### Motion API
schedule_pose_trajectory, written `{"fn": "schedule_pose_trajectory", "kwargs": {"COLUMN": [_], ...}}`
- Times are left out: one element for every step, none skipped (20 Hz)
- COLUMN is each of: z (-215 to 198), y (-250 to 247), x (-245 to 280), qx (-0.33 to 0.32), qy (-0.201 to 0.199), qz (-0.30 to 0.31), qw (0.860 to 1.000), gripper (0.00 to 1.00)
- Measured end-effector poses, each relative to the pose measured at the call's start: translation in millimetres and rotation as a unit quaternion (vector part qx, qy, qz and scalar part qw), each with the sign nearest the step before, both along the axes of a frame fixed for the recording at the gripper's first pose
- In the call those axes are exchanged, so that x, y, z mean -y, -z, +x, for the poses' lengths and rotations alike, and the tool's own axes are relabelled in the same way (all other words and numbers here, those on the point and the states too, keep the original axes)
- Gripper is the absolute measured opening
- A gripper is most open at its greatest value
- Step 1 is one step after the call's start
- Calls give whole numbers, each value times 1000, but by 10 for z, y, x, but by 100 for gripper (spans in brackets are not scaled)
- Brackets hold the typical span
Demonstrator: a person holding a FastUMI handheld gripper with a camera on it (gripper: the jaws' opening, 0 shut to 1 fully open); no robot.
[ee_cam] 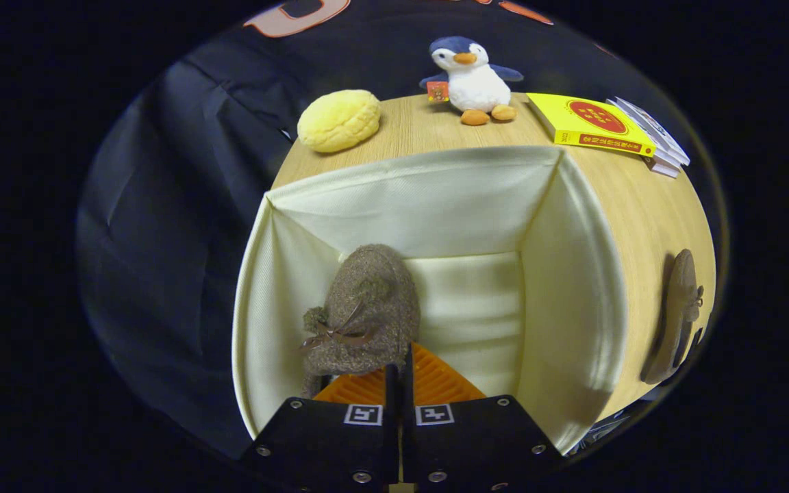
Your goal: Open the storage box then place both shoes into the box .Put the left shoe in first, then the right shoe, with the right side of both shoes facing outward in a uniform manner.
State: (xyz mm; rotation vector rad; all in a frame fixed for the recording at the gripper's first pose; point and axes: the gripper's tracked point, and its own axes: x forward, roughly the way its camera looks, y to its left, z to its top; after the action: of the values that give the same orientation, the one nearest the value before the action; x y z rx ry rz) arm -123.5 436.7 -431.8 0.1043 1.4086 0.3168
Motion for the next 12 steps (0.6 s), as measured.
{"fn": "schedule_pose_trajectory", "kwargs": {"z": [-1, -16, -39, -59, -72, -115, -180, -209, -228, -220, -163, -152], "y": [53, 117, 164, 176, 178, 168, 150, 118, 71, -1, -82, -170], "x": [-17, -24, -24, -40, -64, -62, -81, -84, -61, -68, -100, -103], "qx": [-1, -4, -12, -18, -24, -35, -47, -54, -57, -49, -29, -17], "qy": [-4, -9, -10, -11, -16, -24, -33, -38, -39, -43, -51, -60], "qz": [-6, -13, -18, -17, -10, -3, 8, 19, 25, 40, 59, 76], "qw": [1000, 1000, 1000, 1000, 1000, 999, 998, 998, 997, 997, 997, 995], "gripper": [3, 3, 4, 4, 4, 5, 10, 12, 22, 27, 37, 41]}}
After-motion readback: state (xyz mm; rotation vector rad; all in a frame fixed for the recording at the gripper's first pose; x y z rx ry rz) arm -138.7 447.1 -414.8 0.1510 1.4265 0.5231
